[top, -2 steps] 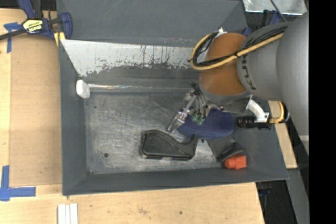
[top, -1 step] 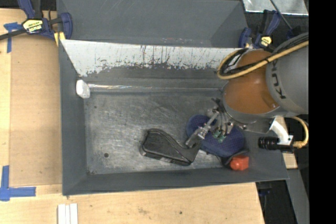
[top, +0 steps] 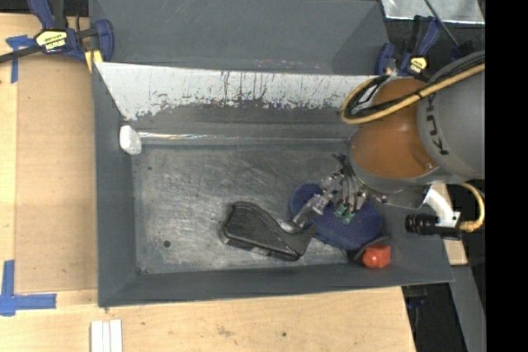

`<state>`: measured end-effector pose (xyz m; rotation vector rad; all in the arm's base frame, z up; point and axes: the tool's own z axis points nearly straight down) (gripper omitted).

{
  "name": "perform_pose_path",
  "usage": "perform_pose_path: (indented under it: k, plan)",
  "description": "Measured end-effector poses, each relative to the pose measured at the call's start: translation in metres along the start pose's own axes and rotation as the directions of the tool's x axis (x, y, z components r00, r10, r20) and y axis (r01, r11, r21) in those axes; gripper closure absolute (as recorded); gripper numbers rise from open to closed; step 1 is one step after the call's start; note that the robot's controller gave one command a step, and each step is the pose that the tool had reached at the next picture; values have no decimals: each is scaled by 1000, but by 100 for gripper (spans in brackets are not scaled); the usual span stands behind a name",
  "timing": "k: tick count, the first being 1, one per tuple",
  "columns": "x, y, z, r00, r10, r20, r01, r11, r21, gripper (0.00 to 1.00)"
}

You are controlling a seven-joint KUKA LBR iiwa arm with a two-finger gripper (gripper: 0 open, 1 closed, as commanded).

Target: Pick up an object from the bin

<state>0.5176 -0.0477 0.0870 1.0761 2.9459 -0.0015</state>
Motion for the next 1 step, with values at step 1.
perform_pose_path:
  k: [1]
  plan:
    - [-2,13,-126,1000,-21,3,21,1000,-5,100]
